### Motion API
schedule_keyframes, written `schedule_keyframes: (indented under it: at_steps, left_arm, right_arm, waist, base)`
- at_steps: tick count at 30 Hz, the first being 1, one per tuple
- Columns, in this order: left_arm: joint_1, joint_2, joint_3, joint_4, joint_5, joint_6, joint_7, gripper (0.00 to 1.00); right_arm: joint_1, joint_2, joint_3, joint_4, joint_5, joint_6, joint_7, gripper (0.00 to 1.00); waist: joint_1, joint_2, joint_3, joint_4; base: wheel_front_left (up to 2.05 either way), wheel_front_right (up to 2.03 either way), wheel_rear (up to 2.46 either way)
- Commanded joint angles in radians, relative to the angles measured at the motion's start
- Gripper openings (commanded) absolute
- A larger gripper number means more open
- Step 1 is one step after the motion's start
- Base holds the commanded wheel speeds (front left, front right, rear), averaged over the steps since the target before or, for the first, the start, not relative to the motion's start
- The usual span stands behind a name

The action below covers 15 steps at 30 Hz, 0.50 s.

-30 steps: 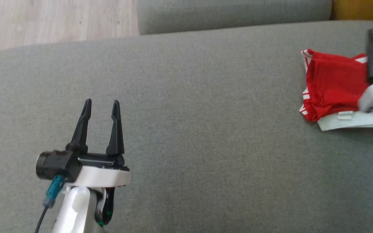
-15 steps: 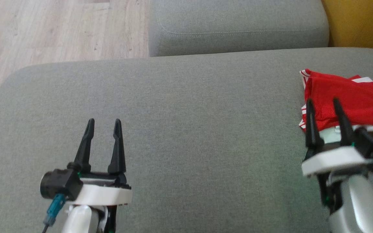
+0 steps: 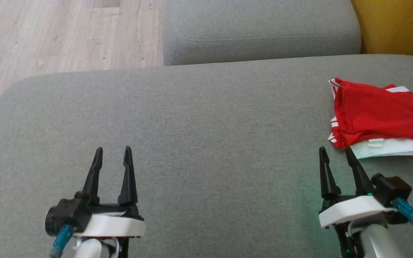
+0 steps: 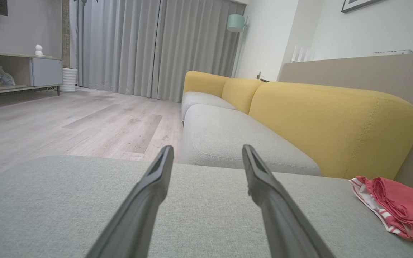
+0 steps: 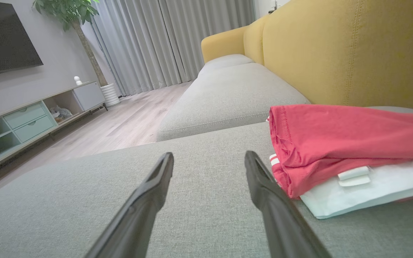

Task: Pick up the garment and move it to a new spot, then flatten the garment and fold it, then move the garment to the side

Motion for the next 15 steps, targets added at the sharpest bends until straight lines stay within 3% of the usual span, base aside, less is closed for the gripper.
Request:
schedule_keyframes:
  at_steps: [1, 15]
  left_arm:
    - [-0.029, 0.004, 0.034, -0.032, 0.000, 0.008, -0.005, 1.00]
    - [-0.033, 0.004, 0.035, 0.000, -0.033, 0.021, -0.005, 1.00]
  right_arm:
    - [-0.035, -0.003, 0.024, -0.026, -0.003, -0.001, -0.013, 1.00]
    - [-0.036, -0.003, 0.015, -0.058, -0.003, -0.001, -0.014, 1.00]
  waist:
    - [0.0000, -0.0001, 0.001, -0.003]
    - [0.0000, -0.0001, -0.004, -0.008]
  base:
    - [0.00, 0.00, 0.00]
    - [0.00, 0.00, 0.00]
